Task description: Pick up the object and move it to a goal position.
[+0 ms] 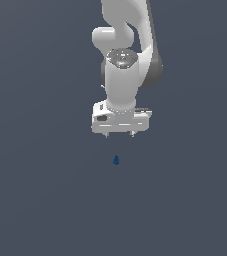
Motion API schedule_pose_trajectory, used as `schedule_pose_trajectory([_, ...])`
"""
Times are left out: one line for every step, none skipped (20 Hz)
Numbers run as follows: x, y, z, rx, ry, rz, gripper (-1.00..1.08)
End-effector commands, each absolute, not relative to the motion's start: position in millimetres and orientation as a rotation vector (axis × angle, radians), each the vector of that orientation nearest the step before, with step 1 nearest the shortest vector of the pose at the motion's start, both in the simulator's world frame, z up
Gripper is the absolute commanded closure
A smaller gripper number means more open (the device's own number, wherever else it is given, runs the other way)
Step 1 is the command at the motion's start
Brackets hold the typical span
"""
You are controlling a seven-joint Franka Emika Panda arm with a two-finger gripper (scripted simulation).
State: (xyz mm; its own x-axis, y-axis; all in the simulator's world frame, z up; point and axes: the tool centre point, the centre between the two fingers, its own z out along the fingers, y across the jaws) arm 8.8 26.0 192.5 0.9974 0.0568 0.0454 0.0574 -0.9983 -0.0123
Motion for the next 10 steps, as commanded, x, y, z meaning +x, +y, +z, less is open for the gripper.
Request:
schedule_pose_trajectory([9,26,193,-3.126,-0.089,-0.070,-0.92])
schedule_pose_trajectory([9,27,192,-3.126,-0.089,-0.070,-0.92])
schedule_pose_trajectory([9,27,192,-3.125,-0.086,-0.071,-0.92])
schedule_pose_trajectory([9,29,192,-3.124,-0.082,-0.071,-0.92])
schedule_pose_trajectory([9,31,192,-3.122,-0.077,-0.072,-0.92])
schedule_pose_trajectory([9,33,192,-3.120,-0.070,-0.072,-0.92])
schedule_pose_trajectory([9,36,192,-3.118,-0.061,-0.073,-0.92])
schedule_pose_trajectory([8,38,193,-3.116,-0.053,-0.074,-0.92])
schedule_pose_trajectory([8,39,193,-3.115,-0.046,-0.074,-0.92])
schedule_pose_trajectory([8,40,193,-3.114,-0.041,-0.075,-0.92])
